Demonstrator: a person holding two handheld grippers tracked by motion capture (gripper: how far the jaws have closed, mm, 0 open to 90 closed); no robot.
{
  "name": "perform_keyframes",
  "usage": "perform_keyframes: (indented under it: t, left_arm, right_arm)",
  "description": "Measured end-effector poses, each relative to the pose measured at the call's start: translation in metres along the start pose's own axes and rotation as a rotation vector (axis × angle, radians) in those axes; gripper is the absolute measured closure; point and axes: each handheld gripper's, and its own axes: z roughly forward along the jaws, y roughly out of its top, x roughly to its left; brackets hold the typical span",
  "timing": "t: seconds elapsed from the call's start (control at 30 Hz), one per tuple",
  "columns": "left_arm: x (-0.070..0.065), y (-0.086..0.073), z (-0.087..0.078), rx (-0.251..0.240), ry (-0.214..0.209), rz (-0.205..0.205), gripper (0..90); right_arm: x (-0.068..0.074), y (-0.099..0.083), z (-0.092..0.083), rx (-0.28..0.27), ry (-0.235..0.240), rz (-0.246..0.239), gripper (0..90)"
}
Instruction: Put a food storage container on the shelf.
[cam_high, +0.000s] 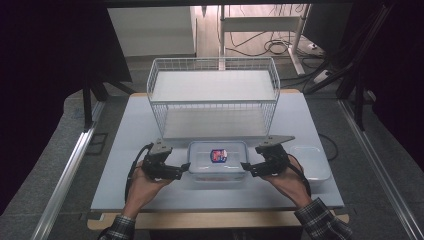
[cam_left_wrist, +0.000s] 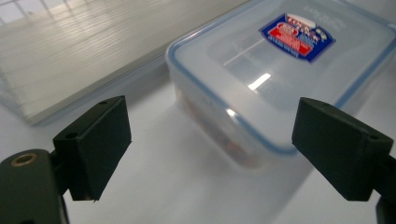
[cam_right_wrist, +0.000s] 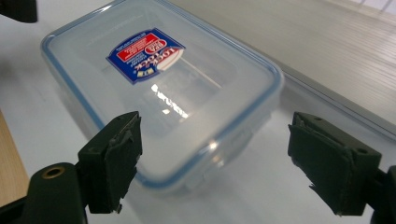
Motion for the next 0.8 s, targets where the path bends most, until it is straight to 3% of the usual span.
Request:
perform_keyframes:
  t: [0.1, 0.2, 0.33, 0.4, 0.47, 0.57, 0.7, 0.8]
  left_arm:
    - [0.004, 0.003, 0.013, 0.013, -0.044, -0.016, 10.7]
    - [0.009, 0.002, 0.028, 0.037, -0.106, -0.058, 10.7]
    - [0.020, -0.002, 0.044, 0.050, -0.276, -0.175, 8.0]
    - [0.021, -0.005, 0.052, 0.081, -0.358, -0.209, 5.6]
    - [0.019, -0.006, 0.055, 0.085, -0.372, -0.228, 2.7]
    - [0.021, -0.007, 0.051, 0.100, -0.383, -0.244, 6.1]
    - [0.025, -0.012, 0.048, 0.103, -0.418, -0.300, 13.0]
    - [0.022, -0.012, 0.040, 0.097, -0.400, -0.296, 18.5]
  right_arm:
    - [-0.005, 0.005, 0.013, 0.015, 0.029, 0.015, 15.8]
    - [-0.010, 0.006, 0.027, 0.045, 0.076, 0.049, 13.9]
    - [-0.017, 0.005, 0.033, 0.057, 0.121, 0.115, 9.4]
    - [-0.021, 0.003, 0.035, 0.074, 0.154, 0.156, 8.1]
    - [-0.027, -0.001, 0.038, 0.081, 0.200, 0.203, 7.9]
    - [-0.032, -0.005, 0.044, 0.098, 0.283, 0.271, 7.5]
    - [-0.030, -0.006, 0.043, 0.120, 0.287, 0.300, 10.9]
    - [-0.030, -0.010, 0.037, 0.123, 0.308, 0.339, 19.1]
